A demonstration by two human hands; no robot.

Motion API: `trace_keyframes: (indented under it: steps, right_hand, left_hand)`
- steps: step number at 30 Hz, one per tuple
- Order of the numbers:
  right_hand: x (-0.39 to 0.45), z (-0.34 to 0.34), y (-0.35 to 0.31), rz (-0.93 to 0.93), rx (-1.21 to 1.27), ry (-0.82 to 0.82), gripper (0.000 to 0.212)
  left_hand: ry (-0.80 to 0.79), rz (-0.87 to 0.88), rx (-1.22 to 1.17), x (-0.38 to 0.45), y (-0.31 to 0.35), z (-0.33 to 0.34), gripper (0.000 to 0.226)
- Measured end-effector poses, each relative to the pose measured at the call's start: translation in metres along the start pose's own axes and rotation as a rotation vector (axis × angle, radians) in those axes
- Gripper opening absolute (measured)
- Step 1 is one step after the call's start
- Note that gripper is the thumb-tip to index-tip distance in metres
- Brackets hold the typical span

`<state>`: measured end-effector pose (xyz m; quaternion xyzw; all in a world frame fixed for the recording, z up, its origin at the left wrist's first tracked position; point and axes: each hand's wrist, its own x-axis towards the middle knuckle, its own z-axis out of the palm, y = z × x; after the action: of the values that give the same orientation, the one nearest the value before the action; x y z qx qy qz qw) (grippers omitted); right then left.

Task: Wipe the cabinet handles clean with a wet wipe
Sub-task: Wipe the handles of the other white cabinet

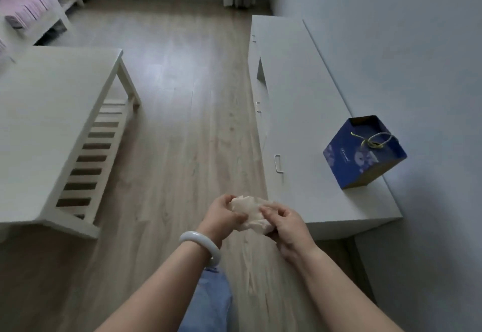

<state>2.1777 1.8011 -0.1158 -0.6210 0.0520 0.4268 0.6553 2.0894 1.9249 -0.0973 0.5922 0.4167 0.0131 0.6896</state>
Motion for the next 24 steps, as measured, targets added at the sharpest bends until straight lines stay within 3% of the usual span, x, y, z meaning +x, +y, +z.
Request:
trace_keyframes:
  steps: [9, 14, 20, 24]
  right_hand:
    - [0.121, 0.012, -0.062, 0.064, 0.246, 0.304, 0.007]
    - [0.204, 0.001, -0.080, 0.091, 0.243, 0.336, 0.009]
    - [0.315, -0.014, -0.088, 0.142, -0.112, 0.216, 0.015]
    - [0.393, -0.041, -0.083, 0.085, -0.617, 0.329, 0.012]
  left_hand:
    - [-0.154, -0.133, 0.054, 0.175, 0.067, -0.004, 0.023]
    - [-0.130, -0.203, 0.055, 0.248, 0.084, 0.009, 0.023]
    - [-0.137, -0.317, 0.085, 0.341, 0.100, 0.024, 0.026]
    - [-0.063, -0.328, 0.145, 0.414, 0.079, 0.034, 0.014]
